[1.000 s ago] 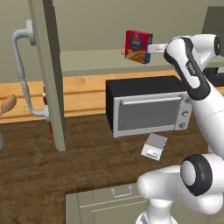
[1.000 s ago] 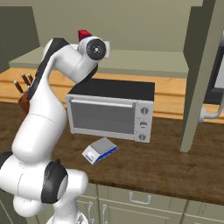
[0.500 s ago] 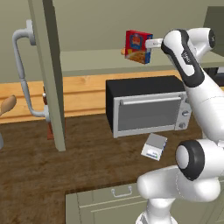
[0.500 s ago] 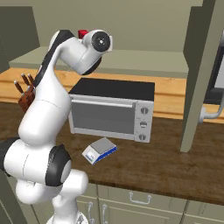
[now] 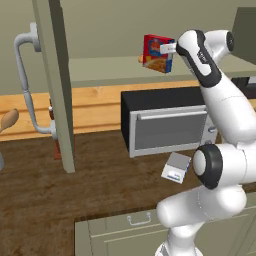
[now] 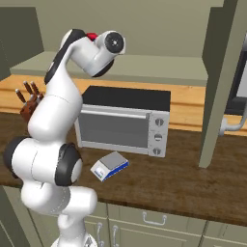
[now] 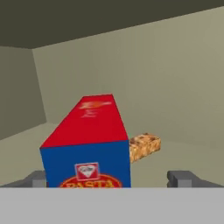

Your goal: Pick the boxed food and place it on the digital scale for weighing, and close the cabinet.

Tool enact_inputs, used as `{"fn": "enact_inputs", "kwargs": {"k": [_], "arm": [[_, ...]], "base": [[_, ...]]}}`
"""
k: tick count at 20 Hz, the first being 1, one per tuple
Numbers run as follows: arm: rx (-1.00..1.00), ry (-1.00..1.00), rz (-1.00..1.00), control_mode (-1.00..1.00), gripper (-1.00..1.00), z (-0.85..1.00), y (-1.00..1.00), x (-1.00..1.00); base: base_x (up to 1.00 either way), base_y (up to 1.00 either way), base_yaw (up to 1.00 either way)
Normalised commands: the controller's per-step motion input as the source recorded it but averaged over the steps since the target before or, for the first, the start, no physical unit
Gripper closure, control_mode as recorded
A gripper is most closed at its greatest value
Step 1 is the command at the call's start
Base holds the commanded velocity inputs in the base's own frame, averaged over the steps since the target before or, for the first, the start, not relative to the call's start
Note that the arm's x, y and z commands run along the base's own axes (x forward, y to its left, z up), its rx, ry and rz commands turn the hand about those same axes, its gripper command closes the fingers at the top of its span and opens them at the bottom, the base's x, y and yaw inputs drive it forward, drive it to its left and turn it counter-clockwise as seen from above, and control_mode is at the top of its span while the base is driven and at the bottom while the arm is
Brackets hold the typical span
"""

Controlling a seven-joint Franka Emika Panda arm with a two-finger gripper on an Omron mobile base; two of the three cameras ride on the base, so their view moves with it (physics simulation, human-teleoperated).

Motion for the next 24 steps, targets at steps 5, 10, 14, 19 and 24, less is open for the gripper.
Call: {"fn": "enact_inputs", "kwargs": {"k": [5,10,14,19,24], "arm": [[-0.06,0.0,0.0,-1.0,1.0,-0.14,0.33,0.39],[-0.08,0.0,0.0,-1.0,1.0,-0.06,0.41,0.31],[-0.03,-0.06,0.0,-1.0,1.0,0.0,0.15,0.06],[0.0,-0.19,0.0,-1.0,1.0,0.0,0.01,-0.28],[0.11,-0.22,0.0,-1.0,1.0,0.0,-0.04,-0.7]], "base": [[0.0,0.0,0.0],[0.0,0.0,0.0],[0.0,0.0,0.0],[0.0,0.0,0.0],[0.0,0.0,0.0]]}}
